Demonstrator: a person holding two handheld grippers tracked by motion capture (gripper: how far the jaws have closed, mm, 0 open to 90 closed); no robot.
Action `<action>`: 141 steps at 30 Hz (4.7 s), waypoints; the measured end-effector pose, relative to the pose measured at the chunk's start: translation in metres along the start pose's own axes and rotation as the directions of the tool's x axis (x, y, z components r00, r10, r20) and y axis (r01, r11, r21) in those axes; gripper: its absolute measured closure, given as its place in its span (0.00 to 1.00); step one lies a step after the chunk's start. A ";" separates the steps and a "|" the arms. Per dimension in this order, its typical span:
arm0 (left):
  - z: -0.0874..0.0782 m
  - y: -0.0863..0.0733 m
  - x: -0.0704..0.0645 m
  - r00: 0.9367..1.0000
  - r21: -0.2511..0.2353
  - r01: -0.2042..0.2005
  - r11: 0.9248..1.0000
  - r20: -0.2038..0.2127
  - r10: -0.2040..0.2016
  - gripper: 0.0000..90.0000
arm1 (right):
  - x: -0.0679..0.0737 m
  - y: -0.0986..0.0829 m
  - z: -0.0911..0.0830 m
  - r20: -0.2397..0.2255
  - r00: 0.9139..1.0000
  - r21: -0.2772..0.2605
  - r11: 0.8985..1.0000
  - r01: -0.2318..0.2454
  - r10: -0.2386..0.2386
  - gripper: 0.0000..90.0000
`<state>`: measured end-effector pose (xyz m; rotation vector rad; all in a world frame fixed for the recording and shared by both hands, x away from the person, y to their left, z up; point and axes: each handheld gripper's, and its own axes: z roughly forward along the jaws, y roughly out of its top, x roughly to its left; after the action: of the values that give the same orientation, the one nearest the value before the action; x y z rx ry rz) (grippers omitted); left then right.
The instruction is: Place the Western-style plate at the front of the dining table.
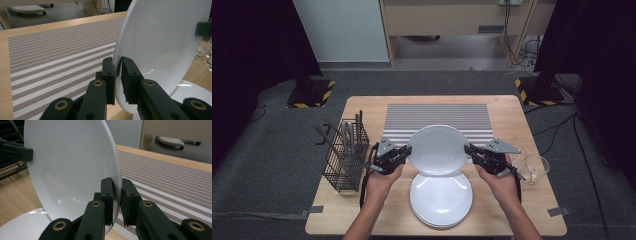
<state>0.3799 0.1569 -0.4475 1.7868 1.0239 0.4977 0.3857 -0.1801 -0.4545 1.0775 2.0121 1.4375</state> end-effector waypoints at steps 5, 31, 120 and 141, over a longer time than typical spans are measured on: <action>0.002 0.005 0.004 1.000 -0.002 0.007 1.000 -0.004 -0.007 0.90 | -0.002 0.005 0.003 -0.001 1.000 0.004 1.000 0.002 -0.002 0.91; 0.016 0.023 0.020 1.000 -0.015 0.021 1.000 -0.019 -0.022 0.89 | -0.011 0.020 0.022 0.001 1.000 -0.004 1.000 -0.022 0.022 0.91; 0.078 0.068 0.063 0.993 0.011 0.084 0.996 -0.084 -0.083 0.88 | -0.064 0.067 0.093 0.037 0.997 0.049 0.997 -0.064 0.062 0.89; 0.092 0.061 0.069 0.991 0.041 0.099 0.994 -0.093 -0.095 0.88 | -0.069 0.062 0.104 0.054 0.996 0.082 0.994 -0.076 0.072 0.89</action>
<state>0.5101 0.1534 -0.4411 1.7579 1.1873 0.5026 0.5234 -0.1644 -0.4406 1.2237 2.0319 1.3587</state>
